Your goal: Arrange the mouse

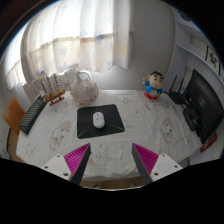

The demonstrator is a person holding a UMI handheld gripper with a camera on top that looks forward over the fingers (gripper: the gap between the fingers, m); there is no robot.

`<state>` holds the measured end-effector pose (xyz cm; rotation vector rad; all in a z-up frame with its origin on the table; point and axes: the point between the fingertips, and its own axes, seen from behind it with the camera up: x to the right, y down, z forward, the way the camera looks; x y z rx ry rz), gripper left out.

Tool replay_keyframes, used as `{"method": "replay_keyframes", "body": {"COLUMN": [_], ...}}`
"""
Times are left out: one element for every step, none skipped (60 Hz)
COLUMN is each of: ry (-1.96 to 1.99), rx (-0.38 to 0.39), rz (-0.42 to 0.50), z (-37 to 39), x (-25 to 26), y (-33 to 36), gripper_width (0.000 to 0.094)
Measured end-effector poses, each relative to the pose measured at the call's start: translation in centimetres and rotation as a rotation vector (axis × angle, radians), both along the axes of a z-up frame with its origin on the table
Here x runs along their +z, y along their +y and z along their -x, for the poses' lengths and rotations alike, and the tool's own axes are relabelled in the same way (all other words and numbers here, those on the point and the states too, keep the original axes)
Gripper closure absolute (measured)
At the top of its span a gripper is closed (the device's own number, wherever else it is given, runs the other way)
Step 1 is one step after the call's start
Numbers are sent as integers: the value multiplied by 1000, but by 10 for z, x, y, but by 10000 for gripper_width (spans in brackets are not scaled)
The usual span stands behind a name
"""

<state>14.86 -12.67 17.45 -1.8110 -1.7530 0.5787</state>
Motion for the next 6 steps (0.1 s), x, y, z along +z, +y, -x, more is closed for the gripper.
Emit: {"method": "replay_keyframes", "body": {"ry": [0, 2, 3, 4, 5, 7], "rx": [2, 4, 5, 6, 7, 8], "rz": [1, 3, 5, 9, 13, 17], "z": [0, 0, -1, -1, -1, -2], "x": [0, 0, 0, 0, 0, 0], "y": [-1, -2, -3, -5, -6, -8], "gripper_width": [90, 90, 90, 92, 92, 91]}}
